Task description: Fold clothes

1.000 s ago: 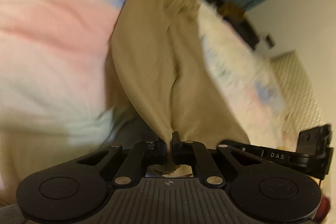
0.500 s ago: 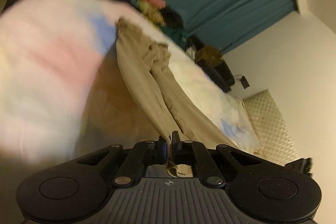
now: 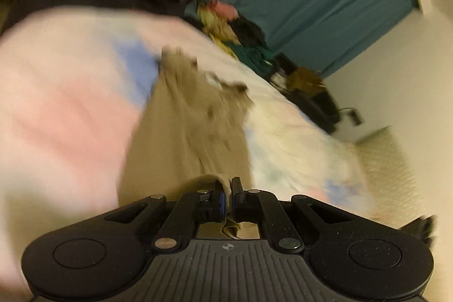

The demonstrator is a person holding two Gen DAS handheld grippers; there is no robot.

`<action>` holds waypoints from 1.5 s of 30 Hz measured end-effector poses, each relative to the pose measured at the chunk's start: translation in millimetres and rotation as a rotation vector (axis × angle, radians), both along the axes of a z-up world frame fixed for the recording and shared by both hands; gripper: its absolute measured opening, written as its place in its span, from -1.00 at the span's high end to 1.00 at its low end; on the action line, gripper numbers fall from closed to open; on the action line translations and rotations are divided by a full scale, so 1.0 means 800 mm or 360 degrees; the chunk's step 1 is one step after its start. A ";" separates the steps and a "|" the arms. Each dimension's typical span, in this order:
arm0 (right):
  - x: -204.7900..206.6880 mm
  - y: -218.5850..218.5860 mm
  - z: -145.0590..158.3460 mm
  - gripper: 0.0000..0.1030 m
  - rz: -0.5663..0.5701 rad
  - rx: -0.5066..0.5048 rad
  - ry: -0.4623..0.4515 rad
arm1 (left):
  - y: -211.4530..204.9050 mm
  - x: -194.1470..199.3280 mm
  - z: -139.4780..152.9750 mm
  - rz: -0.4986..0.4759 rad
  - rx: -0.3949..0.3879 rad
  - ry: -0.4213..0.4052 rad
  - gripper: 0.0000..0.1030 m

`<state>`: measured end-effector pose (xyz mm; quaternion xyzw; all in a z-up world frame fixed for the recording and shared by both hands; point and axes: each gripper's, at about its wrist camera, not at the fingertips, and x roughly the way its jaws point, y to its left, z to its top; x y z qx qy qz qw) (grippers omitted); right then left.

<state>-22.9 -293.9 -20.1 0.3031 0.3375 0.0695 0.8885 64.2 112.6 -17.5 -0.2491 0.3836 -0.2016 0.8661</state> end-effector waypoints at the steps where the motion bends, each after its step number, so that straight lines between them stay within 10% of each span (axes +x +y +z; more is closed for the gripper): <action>1: 0.022 0.001 -0.002 0.84 -0.0037 -0.0017 -0.0015 | -0.008 0.019 0.005 0.0028 0.0073 -0.0049 0.91; 11: 0.168 0.019 -0.065 0.83 -0.0185 -0.0174 -0.0030 | -0.056 0.159 -0.038 0.0152 0.0487 -0.0293 0.91; 30: 0.271 0.026 -0.175 0.83 -0.0087 -0.0487 0.0083 | -0.090 0.257 -0.177 0.0041 0.0715 -0.0189 0.88; 34: 0.268 0.019 -0.166 0.82 -0.0105 -0.0429 0.0102 | -0.097 0.239 -0.164 0.0015 0.0795 -0.0251 0.28; 36: 0.262 0.015 -0.160 0.69 -0.0130 -0.0406 0.0107 | -0.097 0.224 -0.152 0.0045 0.0817 -0.0272 -0.12; 40: 0.223 0.011 -0.126 -0.66 -0.0209 -0.0420 -0.0023 | -0.094 0.179 -0.117 0.0096 0.0850 -0.0381 -0.63; 45: 0.161 0.026 -0.072 -0.71 -0.0198 -0.0505 -0.0242 | -0.092 0.108 -0.079 0.0057 0.0895 -0.0500 -0.81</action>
